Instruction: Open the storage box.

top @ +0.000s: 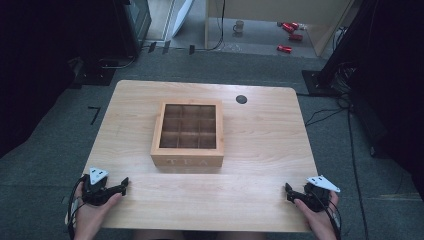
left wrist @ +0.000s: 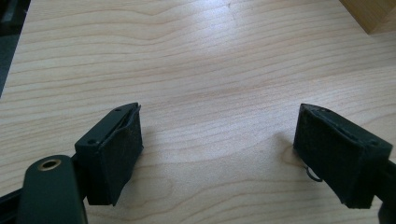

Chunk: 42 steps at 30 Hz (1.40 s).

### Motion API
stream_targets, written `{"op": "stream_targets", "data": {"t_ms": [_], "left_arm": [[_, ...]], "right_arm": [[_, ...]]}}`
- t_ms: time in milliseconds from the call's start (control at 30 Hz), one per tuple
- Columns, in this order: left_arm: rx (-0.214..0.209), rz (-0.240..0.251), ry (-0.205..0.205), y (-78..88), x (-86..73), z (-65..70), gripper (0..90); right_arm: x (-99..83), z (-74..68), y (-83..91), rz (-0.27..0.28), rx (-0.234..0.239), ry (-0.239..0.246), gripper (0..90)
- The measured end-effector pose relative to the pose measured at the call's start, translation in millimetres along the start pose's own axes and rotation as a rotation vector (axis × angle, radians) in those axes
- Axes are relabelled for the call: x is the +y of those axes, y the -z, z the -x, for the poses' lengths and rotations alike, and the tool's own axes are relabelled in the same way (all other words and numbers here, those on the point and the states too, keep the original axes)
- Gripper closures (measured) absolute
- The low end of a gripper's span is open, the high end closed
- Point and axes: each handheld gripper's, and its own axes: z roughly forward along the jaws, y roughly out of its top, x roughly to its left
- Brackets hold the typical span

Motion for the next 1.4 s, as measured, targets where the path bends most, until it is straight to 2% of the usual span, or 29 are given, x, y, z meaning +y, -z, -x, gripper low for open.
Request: {"op": "stream_targets", "data": {"t_ms": [233, 300, 467, 600, 767, 900, 1000, 1233, 1333, 1400], "left_arm": [[0.002, 0.013, 0.012, 4.0, 2.7, -0.5, 16.1], [-0.017, 0.019, 0.027, 5.3, 4.3, 0.5, 16.1], [-0.033, 0.055, 0.023, 9.6, 13.7, 8.3, 16.4], [-0.067, 0.081, 0.029, 11.7, 21.0, 18.0, 16.5], [-0.118, 0.095, 0.014, 12.3, 30.2, 32.3, 16.5], [-0.206, 0.11, 0.022, 11.4, 37.5, 45.6, 16.4], [-0.229, 0.108, -0.001, 7.2, 41.4, 55.5, 16.4], [-0.25, 0.107, -0.009, -2.8, 51.8, 67.5, 16.5], [-0.253, 0.113, -0.018, -6.2, 57.4, 71.3, 17.2], [-0.244, 0.125, -0.023, -8.5, 60.4, 73.7, 19.4]], "right_arm": [[0.0, 0.0, 0.0, 0.0, 0.0, 0.0, 10.9], [0.1, 0.0, 0.0, 0.0, 0.0, 0.0, 10.9], [0.1, 0.0, 0.0, 0.0, 0.0, 0.0, 10.9], [0.0, 0.0, 0.0, 0.0, 0.0, 0.0, 10.9], [0.5, -0.1, -0.4, 0.0, -0.003, 0.0, 10.9], [0.7, 0.4, -0.2, 0.001, 0.002, -0.007, 11.4], [0.6, 0.9, -0.1, 0.006, 0.003, -0.009, 12.3], [3.4, 2.0, 2.6, 0.014, 0.005, -0.029, 12.8], [8.6, 1.6, 5.6, 0.031, 0.007, -0.044, 13.0], [12.2, -0.2, 7.5, 0.041, 0.003, -0.036, 13.2]]}}
